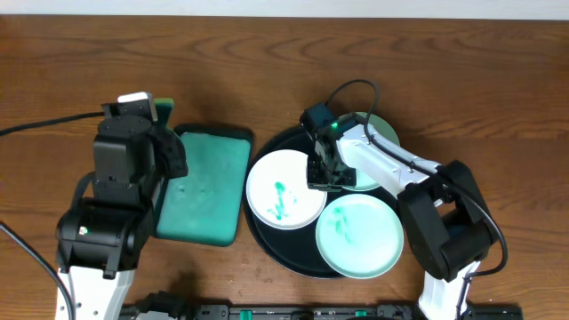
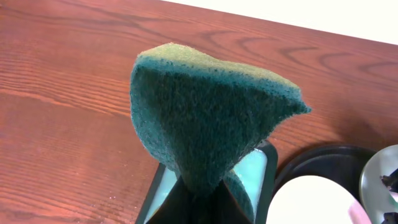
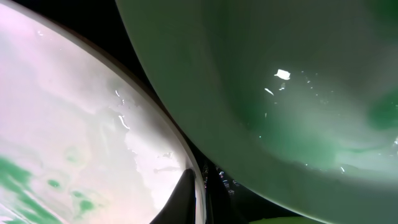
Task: Clean dirty plates on tray and stack at the side
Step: 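Grasp the green sponge with the left gripper and lift it from the water, then carry the sponge with the left gripper toward the white plate, then scrub the white plate with the sponge while the right gripper holds it, then return the sponge to the teal tray with the left gripper, then lift the white plate with the right gripper and tilt it over the tray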
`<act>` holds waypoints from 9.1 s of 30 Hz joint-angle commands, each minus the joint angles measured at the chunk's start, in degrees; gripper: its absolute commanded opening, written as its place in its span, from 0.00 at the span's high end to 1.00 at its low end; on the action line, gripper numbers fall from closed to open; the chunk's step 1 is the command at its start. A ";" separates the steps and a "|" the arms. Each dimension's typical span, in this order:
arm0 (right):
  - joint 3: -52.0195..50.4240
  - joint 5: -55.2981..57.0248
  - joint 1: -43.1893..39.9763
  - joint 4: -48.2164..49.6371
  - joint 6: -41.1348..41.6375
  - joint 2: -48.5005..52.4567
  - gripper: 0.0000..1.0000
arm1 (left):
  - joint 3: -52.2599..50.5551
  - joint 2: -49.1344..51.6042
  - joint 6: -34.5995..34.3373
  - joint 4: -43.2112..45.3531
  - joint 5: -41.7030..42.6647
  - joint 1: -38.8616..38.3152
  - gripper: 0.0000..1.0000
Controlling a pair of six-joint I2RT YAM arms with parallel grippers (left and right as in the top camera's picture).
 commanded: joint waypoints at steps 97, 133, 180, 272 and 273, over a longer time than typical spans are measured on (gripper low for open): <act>0.26 -0.72 1.25 3.17 0.17 2.47 0.99 | 0.57 52.59 -23.76 2.45 21.35 -21.00 0.93; 0.26 -0.68 1.25 1.29 1.07 2.47 0.99 | 0.59 53.22 -20.92 -5.49 3.39 -11.04 0.93; 0.26 -0.26 1.25 -0.66 2.36 2.47 0.99 | 2.08 53.20 -21.57 1.70 7.67 -11.89 0.93; 0.31 -41.75 -18.16 -14.27 -17.62 -27.41 0.99 | 7.19 3.89 -14.69 -25.07 5.27 0.04 0.21; 0.31 -40.09 -19.04 -13.53 -18.43 -27.41 0.99 | 7.19 3.89 -14.69 -25.05 5.44 0.04 0.20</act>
